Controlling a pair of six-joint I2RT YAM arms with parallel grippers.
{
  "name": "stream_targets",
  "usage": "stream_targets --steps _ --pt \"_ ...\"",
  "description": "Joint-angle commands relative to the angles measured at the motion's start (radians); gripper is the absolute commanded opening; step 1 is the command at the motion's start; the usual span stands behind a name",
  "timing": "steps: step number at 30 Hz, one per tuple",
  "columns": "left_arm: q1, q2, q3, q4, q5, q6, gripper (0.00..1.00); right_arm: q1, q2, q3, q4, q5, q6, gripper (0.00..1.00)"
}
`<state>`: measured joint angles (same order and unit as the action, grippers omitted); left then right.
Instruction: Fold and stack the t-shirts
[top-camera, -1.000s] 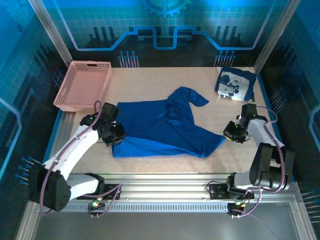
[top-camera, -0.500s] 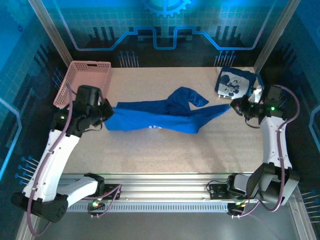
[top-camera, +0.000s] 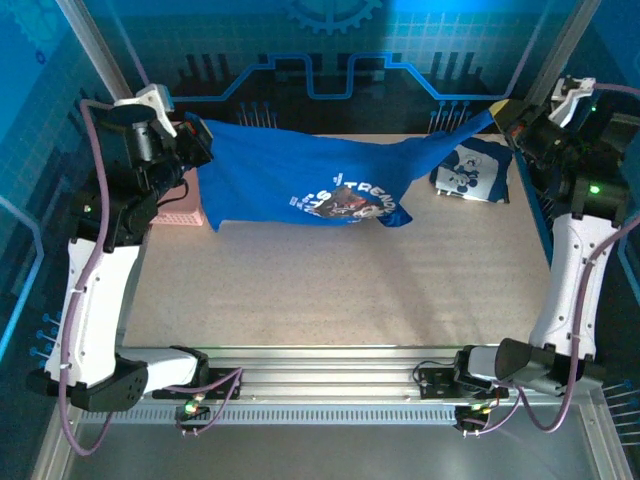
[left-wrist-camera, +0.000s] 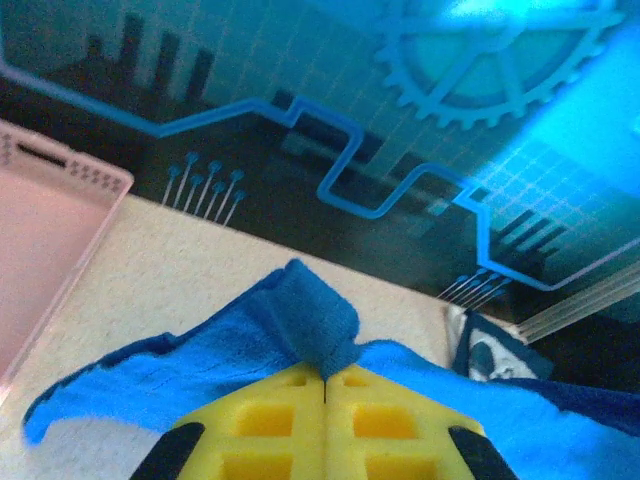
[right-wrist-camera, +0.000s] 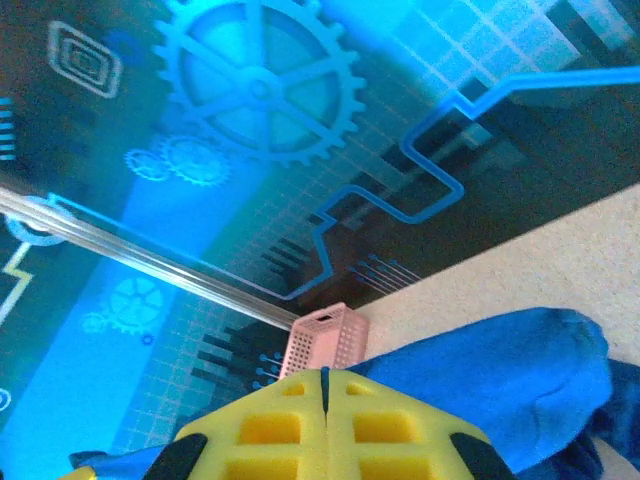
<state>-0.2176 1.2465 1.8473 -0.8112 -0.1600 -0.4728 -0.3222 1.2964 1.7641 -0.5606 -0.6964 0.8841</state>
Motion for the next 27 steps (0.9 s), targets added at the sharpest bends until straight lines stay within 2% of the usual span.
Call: stream_targets --steps 1,5,10,17,21,27 --pt "0.009 -0.043 0.027 0.145 0.073 0.066 0.05 -0.019 -0.073 0.082 -0.020 -0.031 0.040 0.00" --pt "0.008 -0.106 0.002 0.251 0.151 0.067 0.05 -0.032 -0.110 0.211 -0.102 -0.010 0.017 0.00" --pt "0.007 -0.166 0.002 0.302 0.207 0.077 0.05 -0.067 -0.113 0.381 -0.157 0.011 0.027 0.00" --pt "0.007 -0.219 0.007 0.319 0.226 0.099 0.05 -0.077 -0.070 0.539 -0.169 0.020 0.060 0.00" --pt "0.007 -0.189 0.016 0.305 0.237 0.119 0.05 -0.076 -0.032 0.544 -0.145 0.011 0.069 0.00" --pt "0.007 -0.049 0.058 0.289 0.248 0.165 0.06 -0.035 0.130 0.626 -0.155 0.016 0.021 0.00"
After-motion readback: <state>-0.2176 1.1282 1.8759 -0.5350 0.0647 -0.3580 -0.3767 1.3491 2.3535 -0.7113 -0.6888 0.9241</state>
